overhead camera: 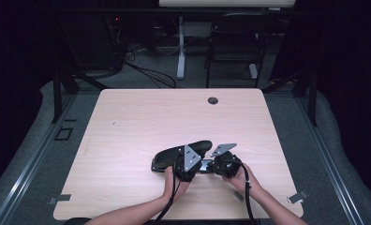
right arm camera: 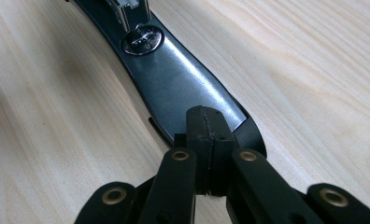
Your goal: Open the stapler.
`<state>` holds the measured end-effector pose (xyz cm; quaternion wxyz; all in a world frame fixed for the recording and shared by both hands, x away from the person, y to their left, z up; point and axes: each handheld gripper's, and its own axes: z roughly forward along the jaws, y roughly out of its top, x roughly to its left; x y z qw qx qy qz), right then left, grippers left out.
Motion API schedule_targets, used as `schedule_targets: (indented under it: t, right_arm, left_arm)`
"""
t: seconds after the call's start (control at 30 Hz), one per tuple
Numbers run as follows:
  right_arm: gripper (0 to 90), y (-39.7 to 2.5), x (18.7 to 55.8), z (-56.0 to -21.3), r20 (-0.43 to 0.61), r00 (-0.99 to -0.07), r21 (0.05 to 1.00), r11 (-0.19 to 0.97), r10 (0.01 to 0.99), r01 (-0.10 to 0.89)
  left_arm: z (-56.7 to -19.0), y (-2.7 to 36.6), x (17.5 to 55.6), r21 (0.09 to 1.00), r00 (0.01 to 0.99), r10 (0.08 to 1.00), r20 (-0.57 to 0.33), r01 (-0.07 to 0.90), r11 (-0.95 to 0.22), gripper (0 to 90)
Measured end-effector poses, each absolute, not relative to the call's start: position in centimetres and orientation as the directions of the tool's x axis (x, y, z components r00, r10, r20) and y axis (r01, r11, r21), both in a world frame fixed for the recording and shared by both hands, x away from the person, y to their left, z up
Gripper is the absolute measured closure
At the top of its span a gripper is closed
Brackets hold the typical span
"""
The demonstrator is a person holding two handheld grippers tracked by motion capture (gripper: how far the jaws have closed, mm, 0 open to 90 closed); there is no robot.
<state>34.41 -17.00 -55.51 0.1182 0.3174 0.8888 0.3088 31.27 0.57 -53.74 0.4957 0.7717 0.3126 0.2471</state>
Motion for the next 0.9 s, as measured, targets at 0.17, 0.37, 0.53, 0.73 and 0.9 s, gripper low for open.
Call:
schedule_targets:
  t: [0.17, 0.37, 0.53, 0.73, 0.9]
  right_arm:
    - [90.0, -16.9, 34.3, -55.7, 0.000, -0.764, 0.641, 0.587, 0.645, 0.495]
    - [90.0, -17.0, 34.4, -55.4, -0.016, -0.773, 0.618, 0.615, 0.634, 0.491]
    - [90.0, -17.0, 34.4, -55.4, -0.017, -0.775, 0.617, 0.617, 0.632, 0.489]
    - [90.0, -16.9, 34.4, -55.4, -0.008, -0.773, 0.621, 0.609, 0.635, 0.494]
    - [90.0, -16.9, 34.4, -55.4, -0.012, -0.773, 0.618, 0.612, 0.634, 0.493]
  left_arm:
    - [-53.2, 0.9, 31.3, 0.925, 0.678, 0.733, 0.053, 0.243, -0.292, 90.0]
    - [-52.6, 1.4, 31.3, 0.929, 0.672, 0.740, 0.037, 0.250, -0.274, 90.0]
    - [-52.1, 1.8, 31.2, 0.933, 0.665, 0.747, 0.023, 0.254, -0.254, 90.0]
    - [-51.6, 2.4, 31.2, 0.937, 0.658, 0.753, 0.007, 0.259, -0.234, 90.0]
    - [-51.3, 2.7, 31.2, 0.938, 0.657, 0.754, -0.003, 0.263, -0.225, 90.0]
